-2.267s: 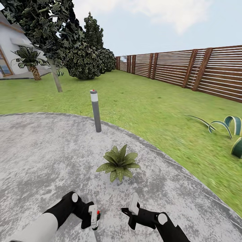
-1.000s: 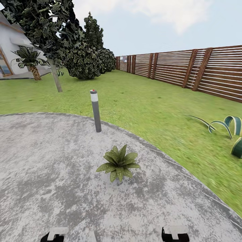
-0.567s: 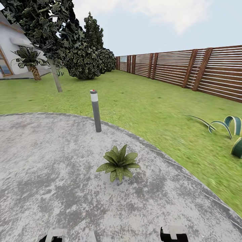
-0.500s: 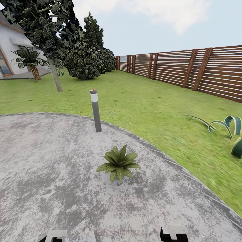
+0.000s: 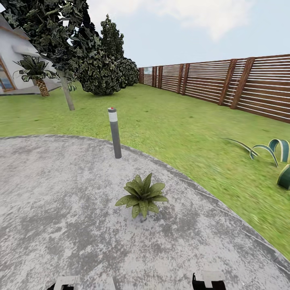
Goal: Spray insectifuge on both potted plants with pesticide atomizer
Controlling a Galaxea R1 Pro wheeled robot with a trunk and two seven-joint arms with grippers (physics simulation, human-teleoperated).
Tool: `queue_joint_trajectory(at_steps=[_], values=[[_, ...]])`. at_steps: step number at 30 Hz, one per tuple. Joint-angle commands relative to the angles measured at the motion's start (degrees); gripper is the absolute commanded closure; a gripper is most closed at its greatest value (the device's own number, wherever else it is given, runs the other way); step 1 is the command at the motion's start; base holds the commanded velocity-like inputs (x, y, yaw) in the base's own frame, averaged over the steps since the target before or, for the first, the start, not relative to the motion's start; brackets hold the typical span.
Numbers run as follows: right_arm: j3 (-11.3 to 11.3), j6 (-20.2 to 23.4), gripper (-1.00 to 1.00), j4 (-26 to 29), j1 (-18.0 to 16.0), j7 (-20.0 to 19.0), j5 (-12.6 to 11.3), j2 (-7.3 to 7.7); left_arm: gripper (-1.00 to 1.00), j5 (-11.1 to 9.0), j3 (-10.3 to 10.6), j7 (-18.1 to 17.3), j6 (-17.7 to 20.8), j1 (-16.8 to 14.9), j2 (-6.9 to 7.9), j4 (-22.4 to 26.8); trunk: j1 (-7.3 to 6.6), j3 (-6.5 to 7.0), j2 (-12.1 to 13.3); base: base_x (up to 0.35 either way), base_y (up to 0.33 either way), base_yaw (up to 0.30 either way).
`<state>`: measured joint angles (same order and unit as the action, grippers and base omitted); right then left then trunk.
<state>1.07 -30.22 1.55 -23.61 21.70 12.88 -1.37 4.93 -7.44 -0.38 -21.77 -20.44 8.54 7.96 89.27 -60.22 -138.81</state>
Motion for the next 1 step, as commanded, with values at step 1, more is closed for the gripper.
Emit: queue_joint_trajectory(at_steps=[1], values=[[0.1, 0.0, -1.00, -0.1, 0.0, 0.4, 0.6, -0.02, 1.00, 0.5, -0.5, -0.1, -0.2, 0.0, -0.01, -0.1, -0.01, -0.05, 0.0, 0.000, 0.000, 0.000]])
